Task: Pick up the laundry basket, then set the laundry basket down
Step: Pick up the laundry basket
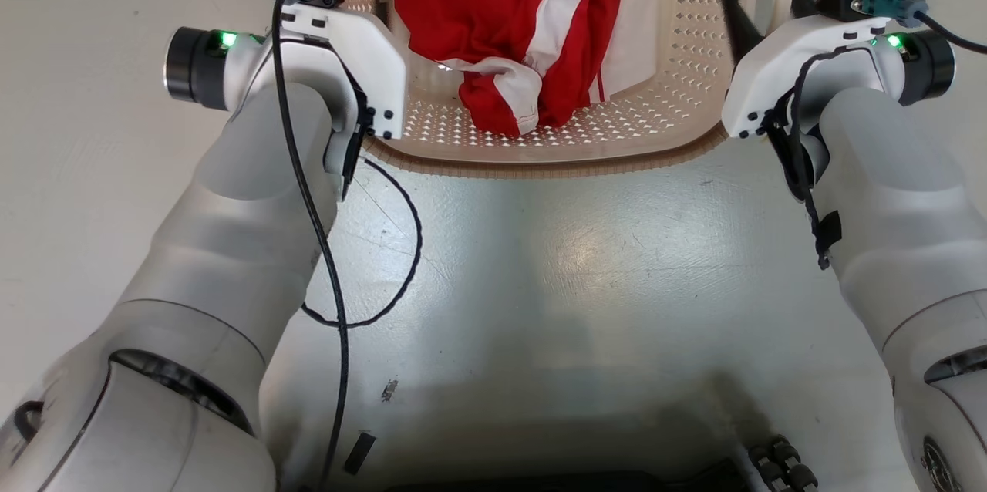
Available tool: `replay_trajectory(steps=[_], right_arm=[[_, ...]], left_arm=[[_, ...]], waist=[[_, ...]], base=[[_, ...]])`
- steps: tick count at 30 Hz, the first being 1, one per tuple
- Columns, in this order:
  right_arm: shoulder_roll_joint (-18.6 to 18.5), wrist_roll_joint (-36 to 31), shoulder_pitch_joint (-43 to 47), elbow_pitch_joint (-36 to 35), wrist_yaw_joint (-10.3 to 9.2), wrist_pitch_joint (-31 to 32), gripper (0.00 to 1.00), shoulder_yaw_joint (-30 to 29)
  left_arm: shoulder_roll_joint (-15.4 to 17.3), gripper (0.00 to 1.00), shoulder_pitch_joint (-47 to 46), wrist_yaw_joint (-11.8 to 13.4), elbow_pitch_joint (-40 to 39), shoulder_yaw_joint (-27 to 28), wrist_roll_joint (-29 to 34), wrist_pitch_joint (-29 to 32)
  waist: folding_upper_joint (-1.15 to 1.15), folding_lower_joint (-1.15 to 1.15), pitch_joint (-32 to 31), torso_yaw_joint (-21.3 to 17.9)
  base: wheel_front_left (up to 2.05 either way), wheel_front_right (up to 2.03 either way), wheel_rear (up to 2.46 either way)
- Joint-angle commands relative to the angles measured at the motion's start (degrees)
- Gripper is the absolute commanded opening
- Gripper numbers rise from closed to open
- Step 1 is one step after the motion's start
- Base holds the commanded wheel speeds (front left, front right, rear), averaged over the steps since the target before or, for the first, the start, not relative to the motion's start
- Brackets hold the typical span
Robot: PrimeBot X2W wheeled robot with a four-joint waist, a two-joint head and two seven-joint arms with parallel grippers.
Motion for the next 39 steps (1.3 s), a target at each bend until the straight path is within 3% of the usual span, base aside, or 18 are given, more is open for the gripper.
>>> replay_trajectory(steps=[1,9,22,30,39], right_arm=[[1.29,-0.02,1.47,-0.02,0.35,0.59,0.0,0.06],[1.31,-1.8,2.23,0.6,0.35,1.36,0.0,-2.59],[1.89,-3.05,5.05,0.89,0.35,5.95,0.0,-3.41],[1.92,3.65,9.34,0.41,0.35,9.74,0.0,3.08],[1.92,12.17,17.38,-1.98,0.35,15.84,0.0,11.57]], left_arm=[[1.22,0.0,-0.52,0.57,-0.25,0.23,-0.27,0.06],[1.22,0.0,-0.23,1.27,-0.46,-1.63,-1.14,0.42],[1.22,0.0,3.21,0.97,1.17,-2.85,-3.43,1.26],[1.22,0.0,8.72,0.3,1.17,-3.81,-6.03,2.33],[1.22,0.0,16.91,-1.33,2.41,-5.2,-8.15,5.27]], waist=[[0.0,0.0,0.04,-0.06],[0.0,0.0,-0.9,0.15],[0.0,0.0,-7.42,-0.51],[0.0,0.0,-15.23,-1.24],[0.0,0.0,-28.62,-2.98]], base=[[0.0,0.0,0.0],[0.0,0.0,0.0],[0.0,0.0,0.0],[0.0,0.0,0.0],[0.0,0.0,0.0]])
